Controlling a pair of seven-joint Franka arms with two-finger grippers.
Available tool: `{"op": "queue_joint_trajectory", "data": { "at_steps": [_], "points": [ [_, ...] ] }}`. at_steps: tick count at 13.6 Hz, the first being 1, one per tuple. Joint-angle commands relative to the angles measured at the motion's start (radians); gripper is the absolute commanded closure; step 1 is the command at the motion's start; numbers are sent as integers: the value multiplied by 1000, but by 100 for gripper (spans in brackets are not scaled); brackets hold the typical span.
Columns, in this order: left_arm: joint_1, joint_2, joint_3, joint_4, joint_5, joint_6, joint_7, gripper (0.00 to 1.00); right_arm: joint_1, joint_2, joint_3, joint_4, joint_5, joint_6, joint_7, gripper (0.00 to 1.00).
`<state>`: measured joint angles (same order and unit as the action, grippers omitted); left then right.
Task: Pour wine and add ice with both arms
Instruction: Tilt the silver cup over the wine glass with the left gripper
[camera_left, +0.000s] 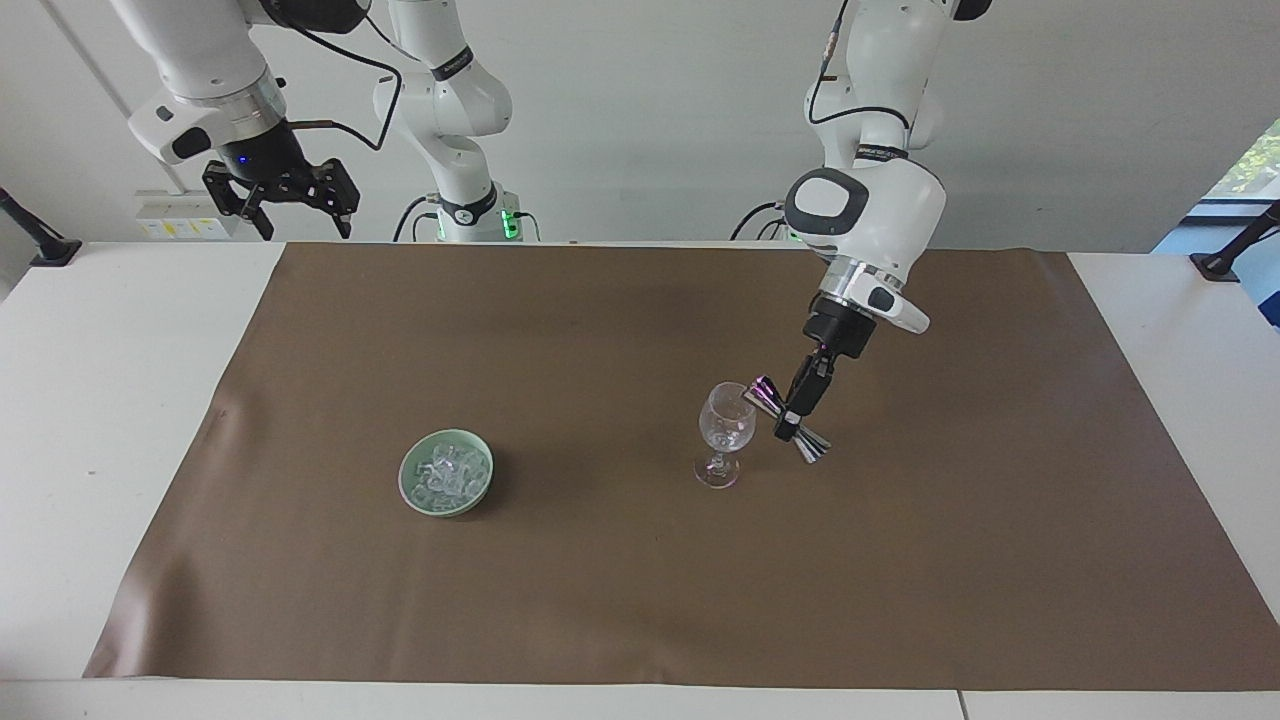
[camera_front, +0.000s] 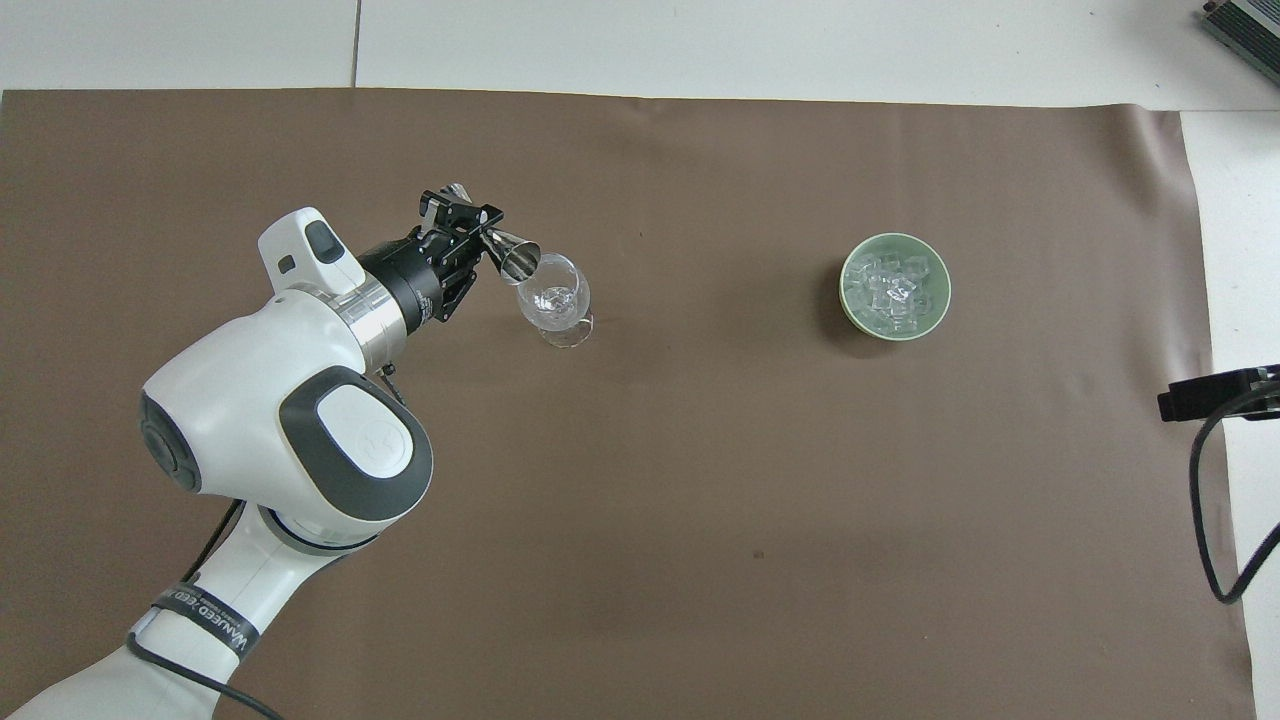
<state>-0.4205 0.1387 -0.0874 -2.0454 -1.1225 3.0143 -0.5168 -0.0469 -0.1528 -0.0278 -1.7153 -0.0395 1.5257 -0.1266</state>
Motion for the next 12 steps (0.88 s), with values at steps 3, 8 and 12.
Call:
{"op": "queue_joint_trajectory", "data": {
  "at_steps": [3, 8, 12],
  "points": [
    [-32, -27, 15, -44, 6, 40, 26, 100, -10, -5, 3, -3, 16, 10, -18, 0],
    [-47, -27, 15, -44, 6, 63, 29, 100, -10, -5, 3, -3, 16, 10, -18, 0],
    [-50, -24, 15, -44, 6, 83, 43, 100, -10, -5, 5, -3, 16, 10, -18, 0]
  ]
}}
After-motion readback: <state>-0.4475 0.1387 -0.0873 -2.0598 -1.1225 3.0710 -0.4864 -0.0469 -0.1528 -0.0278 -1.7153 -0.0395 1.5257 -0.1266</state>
